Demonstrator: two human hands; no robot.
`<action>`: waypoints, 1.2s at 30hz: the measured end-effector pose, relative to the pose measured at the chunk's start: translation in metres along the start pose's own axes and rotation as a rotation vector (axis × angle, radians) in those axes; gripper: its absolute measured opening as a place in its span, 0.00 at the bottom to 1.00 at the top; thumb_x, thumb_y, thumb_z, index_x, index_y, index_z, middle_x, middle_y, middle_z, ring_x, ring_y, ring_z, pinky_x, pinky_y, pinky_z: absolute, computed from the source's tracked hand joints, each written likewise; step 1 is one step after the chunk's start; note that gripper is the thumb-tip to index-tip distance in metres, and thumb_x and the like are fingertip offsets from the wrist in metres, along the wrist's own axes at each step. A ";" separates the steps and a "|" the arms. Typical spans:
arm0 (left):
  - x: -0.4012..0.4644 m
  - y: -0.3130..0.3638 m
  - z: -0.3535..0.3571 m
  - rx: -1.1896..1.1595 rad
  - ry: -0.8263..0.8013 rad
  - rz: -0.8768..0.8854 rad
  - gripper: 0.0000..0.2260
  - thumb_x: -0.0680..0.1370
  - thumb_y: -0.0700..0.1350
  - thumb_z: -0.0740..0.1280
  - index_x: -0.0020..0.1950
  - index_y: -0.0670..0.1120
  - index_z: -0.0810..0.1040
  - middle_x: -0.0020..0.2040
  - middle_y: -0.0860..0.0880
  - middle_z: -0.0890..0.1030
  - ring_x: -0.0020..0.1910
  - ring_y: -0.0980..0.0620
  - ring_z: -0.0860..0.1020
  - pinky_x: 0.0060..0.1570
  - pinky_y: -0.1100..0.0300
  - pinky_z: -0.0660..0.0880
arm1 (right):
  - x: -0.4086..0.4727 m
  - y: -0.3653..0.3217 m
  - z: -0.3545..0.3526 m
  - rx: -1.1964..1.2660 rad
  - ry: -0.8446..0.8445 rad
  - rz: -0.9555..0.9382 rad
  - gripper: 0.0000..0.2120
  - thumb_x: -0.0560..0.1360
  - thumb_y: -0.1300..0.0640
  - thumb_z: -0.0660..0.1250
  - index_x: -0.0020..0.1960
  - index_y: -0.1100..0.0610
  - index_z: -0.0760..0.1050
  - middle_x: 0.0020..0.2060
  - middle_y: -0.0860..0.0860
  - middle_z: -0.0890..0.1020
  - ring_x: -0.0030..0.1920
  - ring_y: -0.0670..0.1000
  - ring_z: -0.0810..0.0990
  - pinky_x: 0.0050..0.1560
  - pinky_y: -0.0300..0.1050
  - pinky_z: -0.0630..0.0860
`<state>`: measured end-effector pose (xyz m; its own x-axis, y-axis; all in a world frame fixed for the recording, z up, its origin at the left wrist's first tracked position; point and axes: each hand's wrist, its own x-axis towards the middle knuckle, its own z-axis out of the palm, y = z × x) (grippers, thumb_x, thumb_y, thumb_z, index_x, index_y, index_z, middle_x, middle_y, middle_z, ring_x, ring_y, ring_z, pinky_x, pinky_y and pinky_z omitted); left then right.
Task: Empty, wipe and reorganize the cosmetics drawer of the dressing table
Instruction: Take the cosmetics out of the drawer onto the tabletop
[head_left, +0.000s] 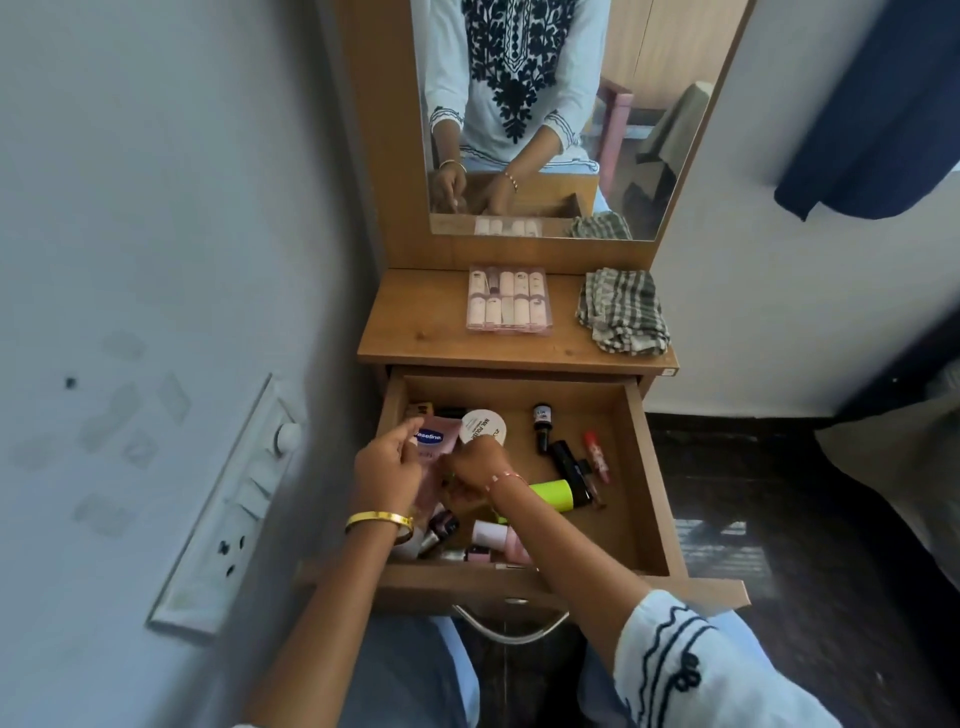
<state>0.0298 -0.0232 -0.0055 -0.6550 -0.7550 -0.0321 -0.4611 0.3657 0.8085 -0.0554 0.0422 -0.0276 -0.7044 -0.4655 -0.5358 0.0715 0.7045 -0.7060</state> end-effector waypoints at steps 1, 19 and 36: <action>0.000 -0.001 0.000 -0.007 -0.009 0.006 0.15 0.78 0.36 0.58 0.62 0.44 0.77 0.62 0.45 0.79 0.61 0.47 0.76 0.57 0.62 0.70 | 0.000 -0.002 0.002 0.032 -0.006 0.015 0.11 0.72 0.57 0.64 0.46 0.65 0.77 0.45 0.62 0.82 0.43 0.56 0.79 0.40 0.45 0.75; -0.001 0.001 -0.005 -0.157 -0.061 -0.054 0.16 0.77 0.44 0.63 0.65 0.42 0.74 0.60 0.43 0.79 0.58 0.46 0.77 0.57 0.52 0.75 | -0.014 -0.001 -0.031 0.776 -0.086 0.050 0.03 0.74 0.65 0.66 0.43 0.61 0.73 0.34 0.56 0.77 0.32 0.52 0.76 0.35 0.42 0.77; -0.001 0.004 0.002 -0.208 -0.122 -0.007 0.20 0.76 0.43 0.66 0.67 0.42 0.70 0.55 0.47 0.76 0.49 0.53 0.73 0.49 0.60 0.70 | 0.034 0.020 -0.048 -0.622 0.097 -0.269 0.28 0.69 0.55 0.72 0.65 0.59 0.69 0.62 0.58 0.75 0.62 0.59 0.74 0.63 0.52 0.72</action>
<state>0.0273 -0.0199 -0.0039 -0.7253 -0.6814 -0.0984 -0.3407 0.2310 0.9114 -0.1117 0.0664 -0.0380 -0.7028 -0.6378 -0.3150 -0.5136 0.7614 -0.3956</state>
